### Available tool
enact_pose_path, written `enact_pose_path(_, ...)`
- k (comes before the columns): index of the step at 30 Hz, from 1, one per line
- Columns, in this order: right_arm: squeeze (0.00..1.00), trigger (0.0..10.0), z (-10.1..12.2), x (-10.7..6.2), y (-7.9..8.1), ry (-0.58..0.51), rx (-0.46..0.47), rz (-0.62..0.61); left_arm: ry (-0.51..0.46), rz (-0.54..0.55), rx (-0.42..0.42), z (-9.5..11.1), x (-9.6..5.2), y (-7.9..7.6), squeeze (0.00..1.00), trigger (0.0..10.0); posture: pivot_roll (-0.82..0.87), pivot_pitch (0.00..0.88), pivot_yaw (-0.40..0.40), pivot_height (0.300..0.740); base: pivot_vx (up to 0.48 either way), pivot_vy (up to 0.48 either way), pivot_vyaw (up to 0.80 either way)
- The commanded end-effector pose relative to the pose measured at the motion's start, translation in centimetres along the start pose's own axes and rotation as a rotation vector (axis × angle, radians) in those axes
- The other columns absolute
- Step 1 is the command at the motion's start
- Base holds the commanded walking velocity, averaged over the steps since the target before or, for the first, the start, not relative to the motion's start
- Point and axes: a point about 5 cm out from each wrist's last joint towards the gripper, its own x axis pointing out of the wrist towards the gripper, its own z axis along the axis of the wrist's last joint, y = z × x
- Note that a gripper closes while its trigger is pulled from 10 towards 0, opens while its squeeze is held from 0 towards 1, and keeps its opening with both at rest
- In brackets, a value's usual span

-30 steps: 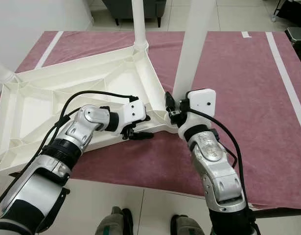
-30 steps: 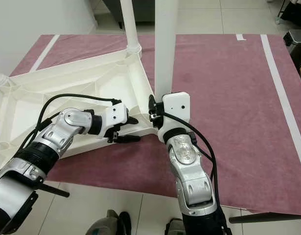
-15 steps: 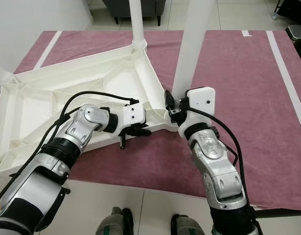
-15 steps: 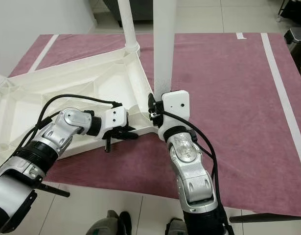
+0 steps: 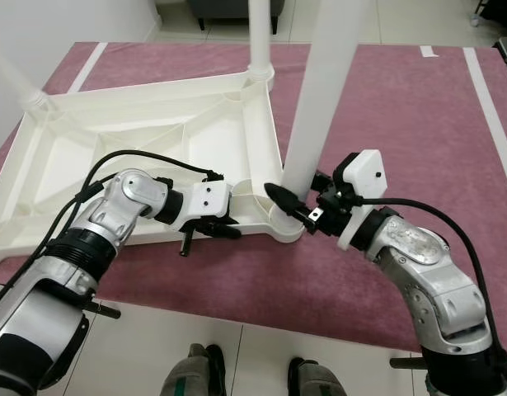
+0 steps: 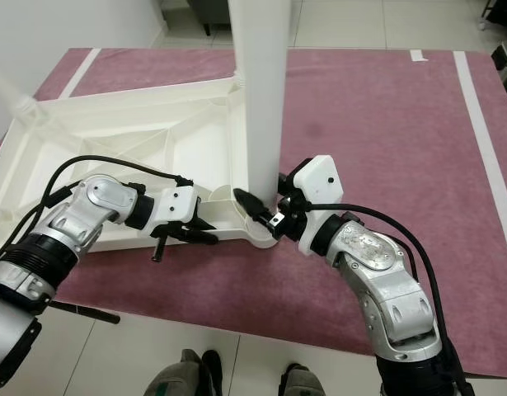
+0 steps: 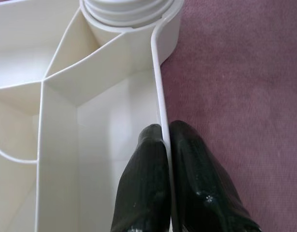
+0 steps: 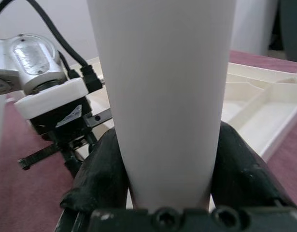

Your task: Building children table

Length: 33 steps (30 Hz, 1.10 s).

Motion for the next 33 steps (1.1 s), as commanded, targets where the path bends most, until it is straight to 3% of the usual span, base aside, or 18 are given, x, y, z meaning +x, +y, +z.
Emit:
enact_pose_path(1, 0.00, 10.0, -0.2, 0.0, 1.3, -0.005, 0.059, 0.113, -0.007, -0.140, 0.130, 1.7, -0.7, -0.3, 0.00, 0.0, -0.08, 0.175, 0.158, 0.740, 0.000, 0.000, 0.00)
enact_pose_path(5, 0.00, 10.0, -0.6, 0.3, 1.1, 0.006, 0.037, 0.109, 0.008, -0.187, 0.138, 1.5, -1.1, -1.6, 0.00, 0.0, -0.07, 0.174, 0.151, 0.740, 0.000, 0.000, 0.00)
enact_pose_path(6, 1.00, 10.0, -0.7, 0.4, 1.5, 0.009, 0.037, 0.129, 0.017, -0.186, 0.127, 1.1, -0.9, -1.9, 0.00, 0.0, -0.06, 0.172, 0.146, 0.740, 0.000, 0.000, 0.00)
enact_pose_path(8, 1.00, 10.0, -0.8, 0.5, 1.7, 0.011, 0.037, 0.146, 0.022, -0.184, 0.120, 0.8, -0.8, -2.1, 0.00, 0.0, -0.06, 0.172, 0.146, 0.740, 0.000, 0.000, 0.00)
enact_pose_path(9, 0.00, 10.0, -0.9, 0.6, 2.0, 0.015, 0.030, 0.176, 0.028, -0.188, 0.112, 0.5, -0.6, -2.5, 0.00, 0.0, -0.06, 0.171, 0.141, 0.740, 0.000, 0.000, 0.00)
enact_pose_path(14, 0.00, 10.0, -1.0, 0.5, 2.5, 0.033, 0.032, 0.296, 0.043, -0.209, 0.108, -0.1, -0.2, -3.2, 0.00, 0.0, -0.07, 0.171, 0.140, 0.740, 0.000, 0.000, 0.00)
enact_pose_path(20, 0.00, 10.0, -1.1, 0.2, 2.4, 0.043, 0.040, 0.332, 0.038, -0.211, 0.107, -0.1, -0.2, -3.1, 0.00, 0.0, -0.07, 0.171, 0.138, 0.740, 0.000, 0.000, 0.00)
enact_pose_path(21, 0.00, 0.0, -1.1, 0.2, 2.4, 0.045, 0.042, 0.341, 0.037, -0.207, 0.105, 0.0, -0.2, -3.1, 0.00, 0.0, -0.07, 0.171, 0.138, 0.740, 0.000, 0.000, 0.00)
enact_pose_path(26, 0.00, 0.0, -2.7, 0.5, 1.9, 0.093, 0.053, 0.227, -0.020, -0.099, 0.049, 0.4, 0.3, -2.0, 0.00, 0.0, -0.07, 0.175, 0.139, 0.740, 0.000, 0.000, 0.00)
enact_pose_path(27, 0.00, 0.0, -3.8, 0.6, 1.5, 0.133, 0.062, 0.134, -0.057, -0.037, 0.016, 0.7, 0.7, -1.3, 0.00, 0.0, -0.07, 0.175, 0.139, 0.740, 0.000, 0.000, 0.00)
enact_pose_path(28, 0.00, 0.0, -3.8, 0.6, 1.5, 0.133, 0.062, 0.134, -0.057, -0.037, 0.016, 0.7, 0.7, -1.3, 0.00, 0.0, -0.07, 0.175, 0.139, 0.740, 0.000, 0.000, 0.00)
enact_pose_path(30, 0.00, 0.0, -5.8, 0.9, 0.2, 0.228, 0.056, -0.101, -0.109, 0.079, -0.021, 1.4, 1.5, 0.5, 0.00, 0.0, -0.08, 0.182, 0.144, 0.740, 0.000, 0.000, 0.00)
enact_pose_path(33, 0.00, 0.0, -6.4, 1.0, -0.4, 0.263, 0.059, -0.210, -0.124, 0.119, -0.029, 1.7, 1.9, 1.2, 0.00, 0.0, -0.08, 0.182, 0.144, 0.740, 0.000, 0.000, 0.00)
